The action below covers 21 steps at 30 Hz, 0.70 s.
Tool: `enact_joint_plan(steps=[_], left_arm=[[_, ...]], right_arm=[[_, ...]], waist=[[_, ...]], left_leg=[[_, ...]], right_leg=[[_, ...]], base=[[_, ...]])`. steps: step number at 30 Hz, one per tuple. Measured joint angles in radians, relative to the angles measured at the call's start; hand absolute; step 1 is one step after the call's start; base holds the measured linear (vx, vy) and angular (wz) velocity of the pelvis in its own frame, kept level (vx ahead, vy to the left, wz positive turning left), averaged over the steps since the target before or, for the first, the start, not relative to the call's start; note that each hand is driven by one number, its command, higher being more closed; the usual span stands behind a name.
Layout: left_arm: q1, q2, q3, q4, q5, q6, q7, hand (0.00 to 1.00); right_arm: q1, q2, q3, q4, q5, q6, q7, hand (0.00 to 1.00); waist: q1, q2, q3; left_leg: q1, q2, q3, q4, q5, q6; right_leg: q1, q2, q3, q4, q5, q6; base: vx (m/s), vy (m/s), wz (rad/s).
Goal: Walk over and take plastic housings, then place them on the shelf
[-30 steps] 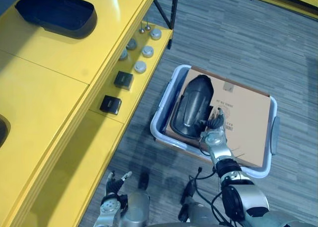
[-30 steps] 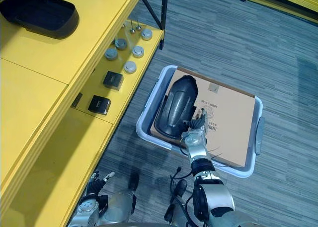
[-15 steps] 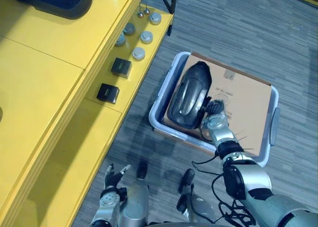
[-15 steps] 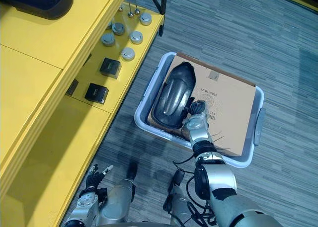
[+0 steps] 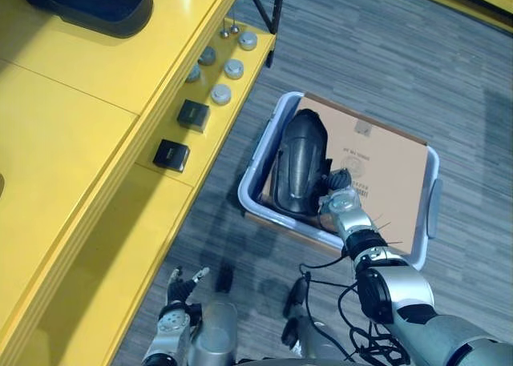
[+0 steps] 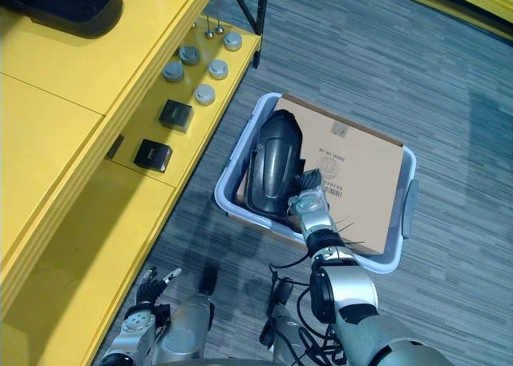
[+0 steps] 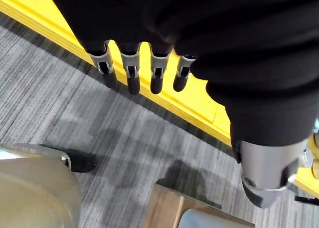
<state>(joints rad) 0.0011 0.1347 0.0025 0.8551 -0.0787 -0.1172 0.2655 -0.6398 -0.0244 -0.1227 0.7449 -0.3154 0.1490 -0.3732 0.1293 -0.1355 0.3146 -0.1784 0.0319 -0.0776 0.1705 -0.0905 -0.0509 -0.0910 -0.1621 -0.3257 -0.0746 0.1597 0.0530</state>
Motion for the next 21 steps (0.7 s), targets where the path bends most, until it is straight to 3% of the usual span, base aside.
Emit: enact_joint_plan(steps=[4, 7, 11, 14, 21], left_arm=[[0.024, -0.033, -0.033, -0.056, 0.008, 0.004, 0.008, 0.0], [0.056, -0.054, -0.078, -0.215, 0.014, -0.001, 0.025, 0.0], [0.062, -0.062, -0.134, -0.448, 0.015, -0.024, 0.03, 0.0], [0.072, -0.077, -0.149, -0.626, 0.014, -0.037, 0.05, 0.0], [0.042, -0.091, -0.173, -0.95, 0.066, -0.067, 0.135, 0.0]], right_arm=[[0.18, 0.026, 0.02, -0.203, -0.043, -0.005, -0.027, 1.0], [0.237, 0.028, 0.016, -0.287, -0.07, -0.005, -0.055, 1.0], [0.29, 0.027, 0.015, -0.424, -0.088, -0.019, -0.099, 1.0], [0.303, 0.031, 0.03, -0.523, -0.088, -0.028, -0.112, 1.0], [0.325, 0.041, 0.114, -0.72, -0.091, -0.067, -0.133, 1.0]], waist=[[-0.014, 0.001, -0.065], [-0.036, 0.014, -0.082], [-0.042, 0.031, -0.115], [-0.061, 0.059, -0.143], [-0.065, 0.069, -0.18]], left_leg=[[0.006, -0.007, -0.004, -0.027, 0.012, 0.004], [0.019, -0.012, -0.011, -0.029, 0.013, 0.005], [0.02, -0.014, -0.023, -0.029, 0.013, 0.004], [0.028, -0.015, -0.029, -0.034, 0.013, 0.004], [0.06, -0.014, -0.024, -0.053, 0.014, 0.004]], right_leg=[[0.002, -0.005, -0.005, -0.017, 0.0, 0.001], [0.021, -0.01, -0.007, -0.019, -0.005, 0.008], [0.026, -0.012, -0.012, -0.016, -0.022, 0.032], [0.036, -0.013, -0.021, -0.016, -0.026, 0.037], [0.058, -0.014, -0.021, -0.021, -0.03, 0.042]], base=[[0.02, 0.003, 0.02], [0.0, 0.006, 0.08], [-0.03, -0.006, 0.08], [0.0, -0.005, 0.06], [0.01, 0.0, 0.0]])
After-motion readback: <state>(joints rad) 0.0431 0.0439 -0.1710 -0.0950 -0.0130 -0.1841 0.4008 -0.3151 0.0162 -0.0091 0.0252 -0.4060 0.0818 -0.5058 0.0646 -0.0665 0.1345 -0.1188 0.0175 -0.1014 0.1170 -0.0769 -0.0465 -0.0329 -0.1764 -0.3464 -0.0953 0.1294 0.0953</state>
